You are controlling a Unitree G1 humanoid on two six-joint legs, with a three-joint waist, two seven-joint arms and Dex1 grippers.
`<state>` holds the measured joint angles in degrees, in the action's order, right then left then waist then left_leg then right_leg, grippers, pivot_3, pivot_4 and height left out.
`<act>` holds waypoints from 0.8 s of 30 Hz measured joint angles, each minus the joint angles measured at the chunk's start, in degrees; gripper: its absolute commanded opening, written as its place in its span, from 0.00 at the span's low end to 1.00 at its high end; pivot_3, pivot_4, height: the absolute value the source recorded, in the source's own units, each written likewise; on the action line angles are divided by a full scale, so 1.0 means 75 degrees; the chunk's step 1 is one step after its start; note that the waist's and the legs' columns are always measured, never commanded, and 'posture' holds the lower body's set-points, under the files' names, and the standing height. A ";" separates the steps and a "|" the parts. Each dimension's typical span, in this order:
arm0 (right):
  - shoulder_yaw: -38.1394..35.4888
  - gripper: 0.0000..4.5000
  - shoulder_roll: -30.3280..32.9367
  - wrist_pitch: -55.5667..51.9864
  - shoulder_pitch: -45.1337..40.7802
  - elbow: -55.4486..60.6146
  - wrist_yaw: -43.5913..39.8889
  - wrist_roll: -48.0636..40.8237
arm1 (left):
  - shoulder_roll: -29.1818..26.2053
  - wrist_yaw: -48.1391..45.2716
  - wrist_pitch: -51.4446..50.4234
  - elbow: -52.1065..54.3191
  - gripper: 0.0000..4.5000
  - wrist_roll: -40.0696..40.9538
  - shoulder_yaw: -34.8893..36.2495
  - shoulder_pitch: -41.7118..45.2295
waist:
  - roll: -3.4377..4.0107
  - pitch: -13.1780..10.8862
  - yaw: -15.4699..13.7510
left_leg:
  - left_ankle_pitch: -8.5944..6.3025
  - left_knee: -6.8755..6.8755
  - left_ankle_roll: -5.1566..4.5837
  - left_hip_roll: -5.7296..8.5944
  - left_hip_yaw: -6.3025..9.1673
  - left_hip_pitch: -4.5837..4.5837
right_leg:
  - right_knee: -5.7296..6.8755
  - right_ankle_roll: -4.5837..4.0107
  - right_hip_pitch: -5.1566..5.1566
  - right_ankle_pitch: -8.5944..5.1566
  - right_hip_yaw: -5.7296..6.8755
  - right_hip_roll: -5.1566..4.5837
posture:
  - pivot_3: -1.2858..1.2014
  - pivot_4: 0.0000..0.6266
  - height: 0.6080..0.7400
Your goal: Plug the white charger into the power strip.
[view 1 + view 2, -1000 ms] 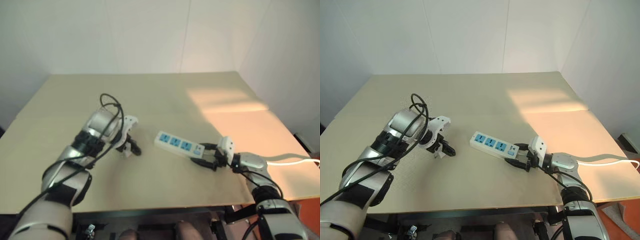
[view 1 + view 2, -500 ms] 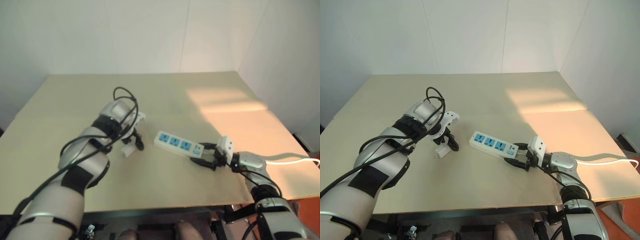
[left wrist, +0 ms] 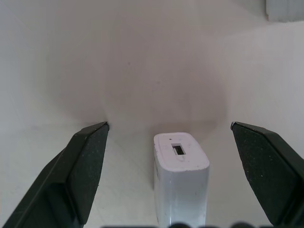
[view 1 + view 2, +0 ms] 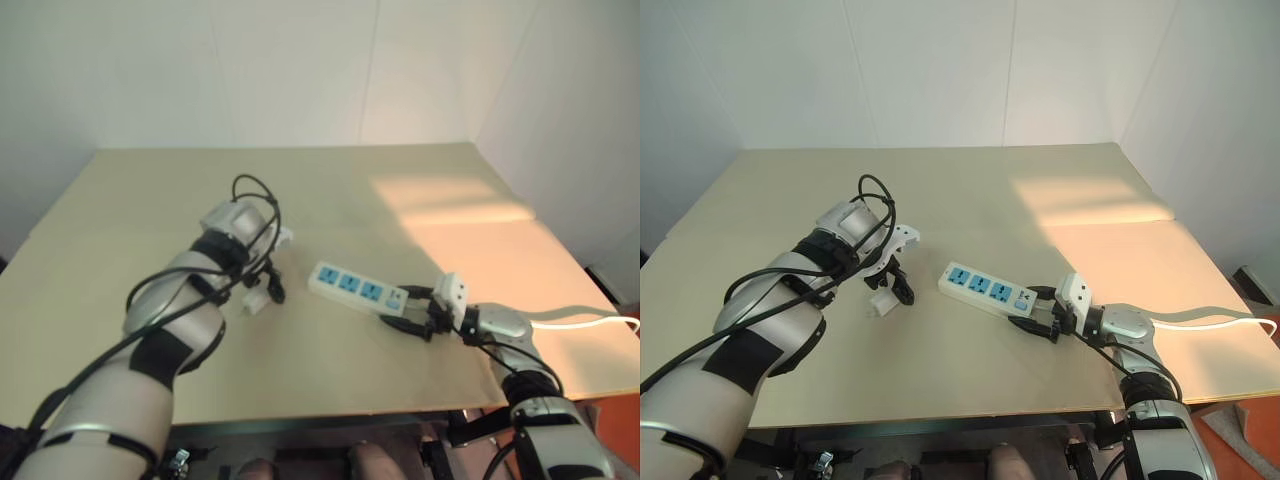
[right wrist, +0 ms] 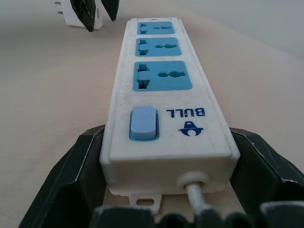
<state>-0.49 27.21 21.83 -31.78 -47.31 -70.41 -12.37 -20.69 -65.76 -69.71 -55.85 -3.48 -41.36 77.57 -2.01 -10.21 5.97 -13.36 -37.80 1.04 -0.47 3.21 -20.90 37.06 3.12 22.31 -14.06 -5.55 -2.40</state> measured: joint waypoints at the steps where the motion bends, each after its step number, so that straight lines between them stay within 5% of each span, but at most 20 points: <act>1: 0.0003 0.76 -0.0003 0.0000 -0.0006 -0.0008 0.0000 0.0000 | -0.0007 -0.0035 -0.0033 0.0009 1.00 -0.0022 -0.0008 -0.0001 | 0.0000 0.0000 0.0003 | 0.0000 0.0000 0.0000 0.0000 0.0000 0.0000 | 0.0000 0.0000 0.0000 0.0000 0.0000 0.0000 | 0.52 0.24 1.00; 4: 0.0006 0.76 -0.0035 0.0000 -0.0050 -0.0078 0.0000 0.0000 | -0.0026 -0.0117 -0.0149 0.0066 1.00 -0.0102 -0.0025 -0.0008 | -0.0007 -0.0003 0.0026 | 0.0000 0.0000 0.0000 -0.0001 0.0001 0.0000 | 0.0000 0.0000 0.0000 0.0000 0.0001 0.0000 | 0.52 0.24 1.00; 15: 0.0007 0.76 -0.0088 0.0011 -0.0098 -0.0145 0.0012 0.0013 | -0.0070 -0.0159 -0.0243 0.0186 0.22 -0.0219 -0.0041 -0.0107 | -0.0012 -0.0004 0.0085 | 0.0000 0.0000 0.0000 0.0000 0.0002 -0.0002 | 0.0000 0.0000 0.0000 0.0000 0.0001 0.0000 | 0.52 0.24 1.00; 24: 0.0006 0.76 -0.0085 0.0010 -0.0088 -0.0122 0.0019 0.0014 | -0.0075 0.0056 -0.0074 0.0560 0.23 -0.0140 0.0433 -0.0208 | -0.0023 -0.0011 0.0086 | 0.0000 0.0000 0.0000 -0.0002 0.0007 -0.0008 | -0.0001 0.0001 0.0002 0.0000 0.0003 0.0000 | 0.52 0.24 1.00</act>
<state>-0.44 26.57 21.91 -32.44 -48.23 -70.27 -12.27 -21.25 -65.34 -70.26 -51.65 -4.53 -38.11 76.01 -2.19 -10.29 6.61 -13.36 -37.80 1.04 -0.48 3.26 -20.96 37.05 3.13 22.33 -14.06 -5.52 -2.41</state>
